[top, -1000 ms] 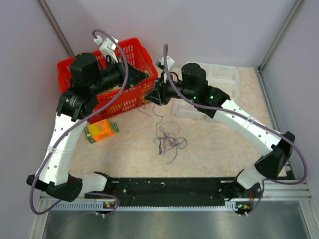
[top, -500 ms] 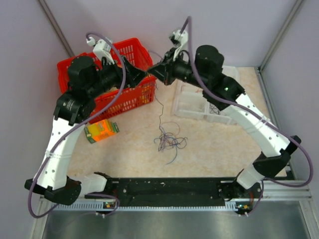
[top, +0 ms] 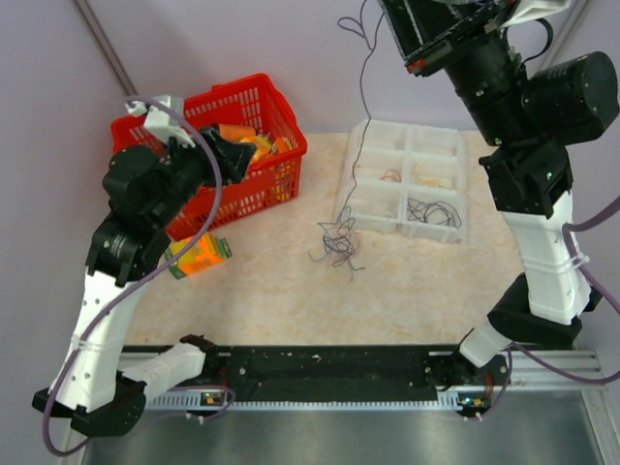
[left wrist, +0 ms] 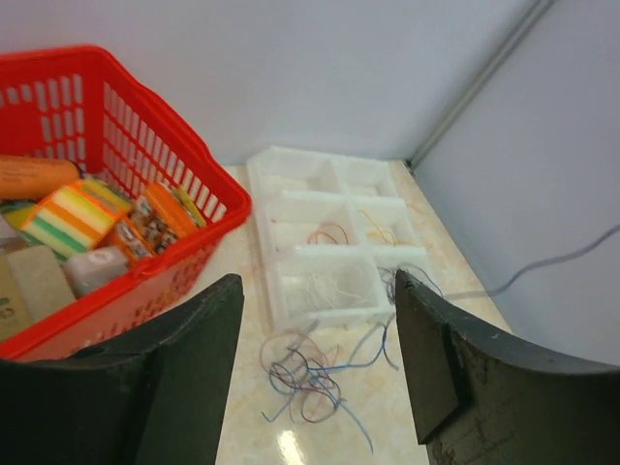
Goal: Untangle the cables
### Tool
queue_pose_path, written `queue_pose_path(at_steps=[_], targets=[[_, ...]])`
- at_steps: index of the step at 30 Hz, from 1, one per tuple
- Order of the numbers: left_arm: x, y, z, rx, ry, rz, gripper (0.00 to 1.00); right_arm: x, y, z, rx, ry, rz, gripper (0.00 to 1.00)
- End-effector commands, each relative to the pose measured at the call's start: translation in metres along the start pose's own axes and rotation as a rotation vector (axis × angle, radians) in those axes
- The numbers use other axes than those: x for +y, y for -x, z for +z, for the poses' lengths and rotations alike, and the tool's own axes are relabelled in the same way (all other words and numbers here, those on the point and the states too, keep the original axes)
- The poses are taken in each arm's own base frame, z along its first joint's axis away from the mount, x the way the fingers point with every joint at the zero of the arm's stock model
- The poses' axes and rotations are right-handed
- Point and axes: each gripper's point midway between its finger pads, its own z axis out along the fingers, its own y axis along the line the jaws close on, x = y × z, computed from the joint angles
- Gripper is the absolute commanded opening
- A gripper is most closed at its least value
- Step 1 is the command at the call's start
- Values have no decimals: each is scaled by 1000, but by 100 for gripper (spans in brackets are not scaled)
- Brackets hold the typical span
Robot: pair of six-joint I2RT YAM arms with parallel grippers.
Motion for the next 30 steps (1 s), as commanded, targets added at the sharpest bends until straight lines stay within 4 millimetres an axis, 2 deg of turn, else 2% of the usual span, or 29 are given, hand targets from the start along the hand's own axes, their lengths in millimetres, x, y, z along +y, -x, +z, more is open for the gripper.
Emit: queue_pose_path(at_steps=[1,4,7,10,15,18,21,23,25,30], targets=[[-20,-48,32,161,-173,-26,68,-11,23,5,-97,-45,4,0],[-41,-82,36,271,-347,-51,65,-8,36,3,-136,-38,-12,0],[-58,-121,39,344,-483,-47,66,-8,26,6,-115,-25,3,0],[-71,-162,41,362,-558,26,73,-9,21,5,-94,-29,7,0],[-92,-227,33,402,-712,146,77,-9,24,0,-78,-49,15,0],[-107,-248,33,418,-804,144,77,-9,22,-2,-65,-53,33,0],[-105,-281,42,511,-760,152,71,-6,22,-4,-59,-47,47,0],[-100,-295,50,515,-727,215,63,-4,23,-5,-54,-45,51,0],[-92,-302,56,506,-686,272,62,-4,25,-8,-49,-51,52,0],[-77,-310,66,505,-610,323,50,-3,27,-14,-40,-56,52,0]])
